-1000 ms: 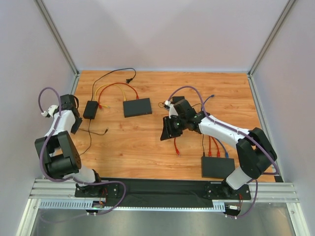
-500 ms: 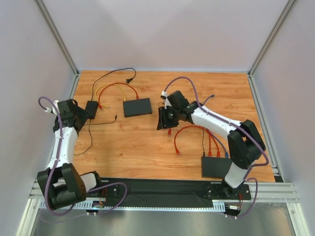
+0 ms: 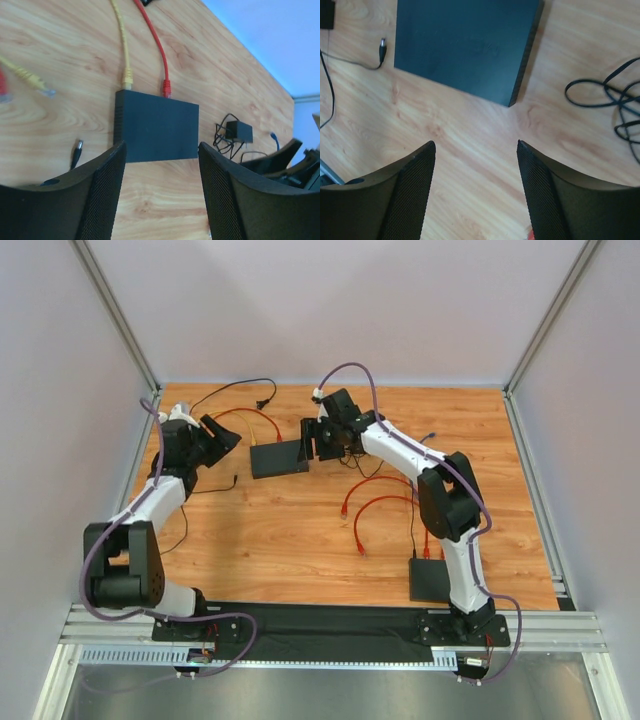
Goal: Pull the plug from the switch port
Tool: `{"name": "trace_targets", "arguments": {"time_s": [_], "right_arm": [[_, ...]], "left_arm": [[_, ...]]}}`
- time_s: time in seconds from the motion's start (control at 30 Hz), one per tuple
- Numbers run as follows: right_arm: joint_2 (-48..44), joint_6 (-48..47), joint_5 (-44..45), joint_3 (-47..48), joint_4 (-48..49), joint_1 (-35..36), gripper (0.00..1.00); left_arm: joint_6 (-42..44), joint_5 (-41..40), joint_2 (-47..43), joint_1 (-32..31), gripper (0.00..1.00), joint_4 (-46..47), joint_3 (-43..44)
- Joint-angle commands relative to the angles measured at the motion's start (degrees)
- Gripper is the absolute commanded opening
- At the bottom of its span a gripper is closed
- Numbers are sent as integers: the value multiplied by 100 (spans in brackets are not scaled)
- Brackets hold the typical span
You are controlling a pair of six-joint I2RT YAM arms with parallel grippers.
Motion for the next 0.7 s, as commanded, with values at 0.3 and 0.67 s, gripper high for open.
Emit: {"name": "trace_targets", "arguments": {"time_s": [0.3,0.67], "right_arm": [[1227,169,-1109,1432,581,-664,73],[1948,564,-1356,1767,1047,-664,65]], "left_arm": [[1076,433,1527,-235,67,586,811],[1121,493,2574,-235,70,-295,1560]]}}
